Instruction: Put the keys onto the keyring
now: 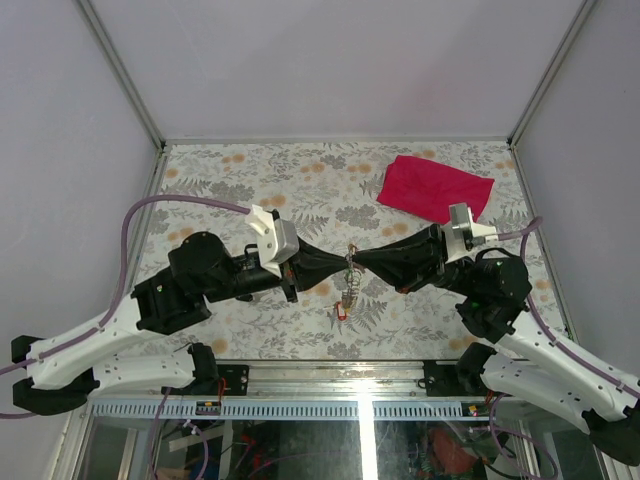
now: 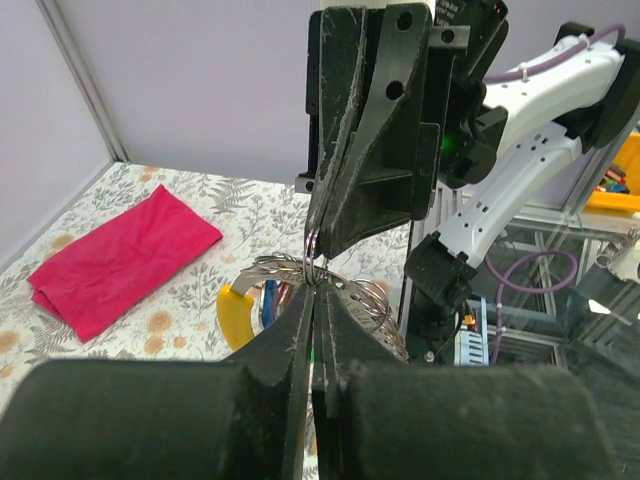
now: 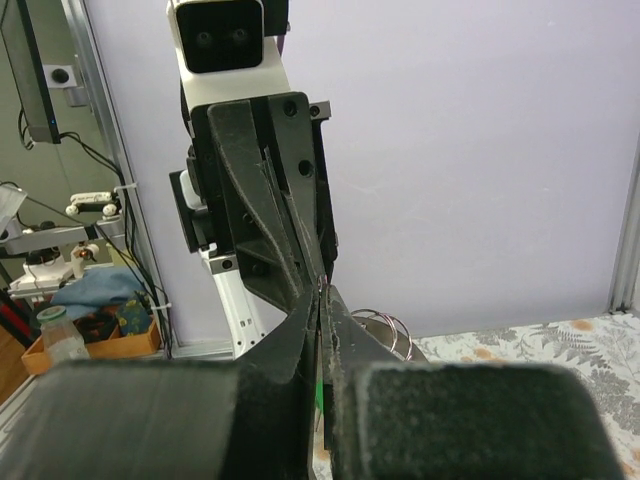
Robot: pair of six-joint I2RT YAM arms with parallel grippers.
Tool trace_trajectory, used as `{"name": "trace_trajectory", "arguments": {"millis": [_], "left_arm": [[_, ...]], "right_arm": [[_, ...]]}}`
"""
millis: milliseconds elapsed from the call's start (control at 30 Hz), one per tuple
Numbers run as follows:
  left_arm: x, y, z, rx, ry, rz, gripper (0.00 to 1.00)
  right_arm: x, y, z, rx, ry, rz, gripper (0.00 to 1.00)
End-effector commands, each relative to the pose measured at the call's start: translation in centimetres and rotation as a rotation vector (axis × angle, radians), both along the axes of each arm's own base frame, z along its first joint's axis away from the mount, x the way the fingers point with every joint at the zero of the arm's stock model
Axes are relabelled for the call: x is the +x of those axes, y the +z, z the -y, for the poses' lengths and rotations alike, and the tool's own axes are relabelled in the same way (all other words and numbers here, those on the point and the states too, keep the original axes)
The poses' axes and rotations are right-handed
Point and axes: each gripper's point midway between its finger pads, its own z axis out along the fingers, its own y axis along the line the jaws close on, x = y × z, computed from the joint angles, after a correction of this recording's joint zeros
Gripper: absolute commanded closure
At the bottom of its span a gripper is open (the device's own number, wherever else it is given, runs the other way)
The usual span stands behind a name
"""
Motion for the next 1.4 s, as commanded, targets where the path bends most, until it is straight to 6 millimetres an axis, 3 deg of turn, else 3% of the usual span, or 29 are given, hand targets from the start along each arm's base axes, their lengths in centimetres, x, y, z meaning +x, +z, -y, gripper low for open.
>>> {"name": "trace_trajectory", "arguments": {"millis": [0,200,467,1167,1367], "left_arm": [[-0.7,1.2,1.2,-0.072,-0.051,-0.018,1.0],[-0.6,2.6,0.3,-0.121,-0.026,-0.002,0.86],[-1.4,4.9,-1.1,-0.209,-0.041,0.02,0.82],[-1.5,1.8,0.7,-0.154,-0.079,-0.043,0.81],[-1.6,2.0,0.9,-0.157,-0.088,-0.043,0.88]], "right_arm": [[-0.3,3.7,1.7,0.138,-0.047,0.068,1.0],[-0.6,3.4,1.6,0.115,-0.038,0.083,1.0],[-1.5,3.3,1.4,0.097,0.004,0.113,1.0],[-2.2,3.5,1.6,0.103,0.034,0.13,1.0],[-2.4,3.4,1.5,0.098,0.046,0.131,1.0]]}}
